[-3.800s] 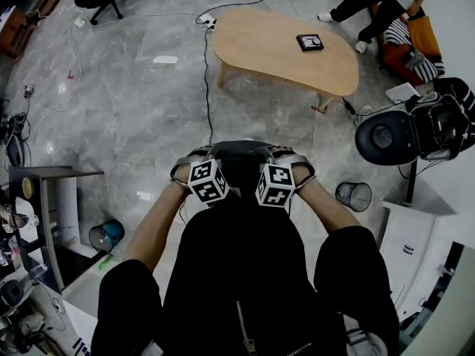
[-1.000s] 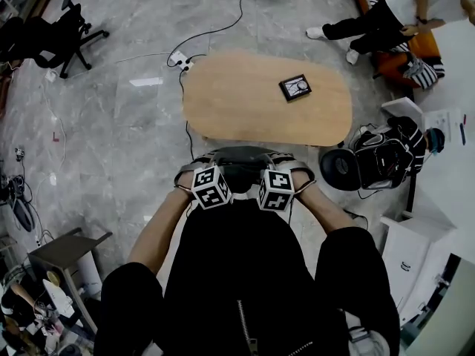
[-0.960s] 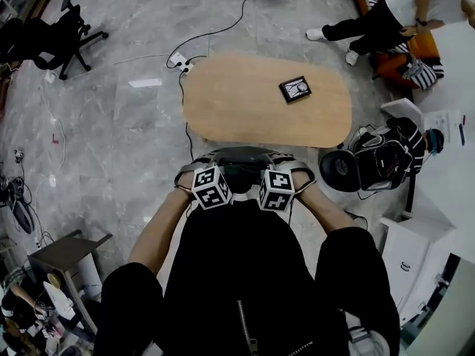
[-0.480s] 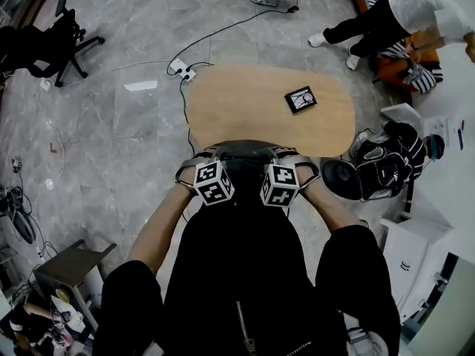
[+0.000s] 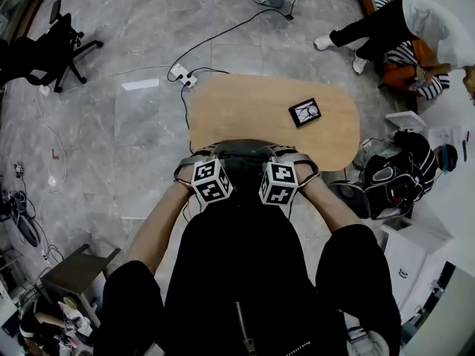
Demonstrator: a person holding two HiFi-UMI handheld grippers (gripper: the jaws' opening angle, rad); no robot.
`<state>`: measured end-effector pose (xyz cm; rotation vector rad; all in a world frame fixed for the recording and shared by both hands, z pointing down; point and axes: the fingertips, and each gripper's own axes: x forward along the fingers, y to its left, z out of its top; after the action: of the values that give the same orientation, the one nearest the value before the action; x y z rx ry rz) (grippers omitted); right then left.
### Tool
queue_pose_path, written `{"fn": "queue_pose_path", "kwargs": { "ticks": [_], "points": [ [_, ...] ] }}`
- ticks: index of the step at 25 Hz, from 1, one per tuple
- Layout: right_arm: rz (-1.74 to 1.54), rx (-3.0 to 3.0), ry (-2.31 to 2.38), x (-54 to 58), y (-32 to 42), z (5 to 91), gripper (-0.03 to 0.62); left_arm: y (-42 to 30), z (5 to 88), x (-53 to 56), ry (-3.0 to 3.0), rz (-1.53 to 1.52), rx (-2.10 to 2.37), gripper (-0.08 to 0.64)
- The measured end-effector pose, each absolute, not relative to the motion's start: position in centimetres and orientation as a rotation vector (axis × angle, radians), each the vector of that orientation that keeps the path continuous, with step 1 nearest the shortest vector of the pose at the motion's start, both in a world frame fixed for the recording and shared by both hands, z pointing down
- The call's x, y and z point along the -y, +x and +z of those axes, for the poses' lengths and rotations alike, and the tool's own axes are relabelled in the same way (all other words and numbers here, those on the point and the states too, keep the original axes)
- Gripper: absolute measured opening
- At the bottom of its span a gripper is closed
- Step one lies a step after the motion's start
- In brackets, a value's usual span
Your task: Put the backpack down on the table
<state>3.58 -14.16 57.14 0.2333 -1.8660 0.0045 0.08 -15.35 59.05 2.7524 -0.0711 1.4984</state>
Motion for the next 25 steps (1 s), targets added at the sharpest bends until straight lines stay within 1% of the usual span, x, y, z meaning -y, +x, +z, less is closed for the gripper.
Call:
{"fn": "queue_pose_path", "kwargs": {
  "ticks": [17, 25],
  "points": [
    [0.044, 1.891, 0.175, 30.8, 8.1, 60.2, 0.098, 4.4, 62.2, 31.9, 2.702, 1.526, 0.063, 0.172],
    [-0.046, 1.839, 0.210, 40.8, 10.2, 59.8, 0.098, 6.6, 62.0, 42.0, 2.792, 1.489, 0.146, 0.181]
  ]
}}
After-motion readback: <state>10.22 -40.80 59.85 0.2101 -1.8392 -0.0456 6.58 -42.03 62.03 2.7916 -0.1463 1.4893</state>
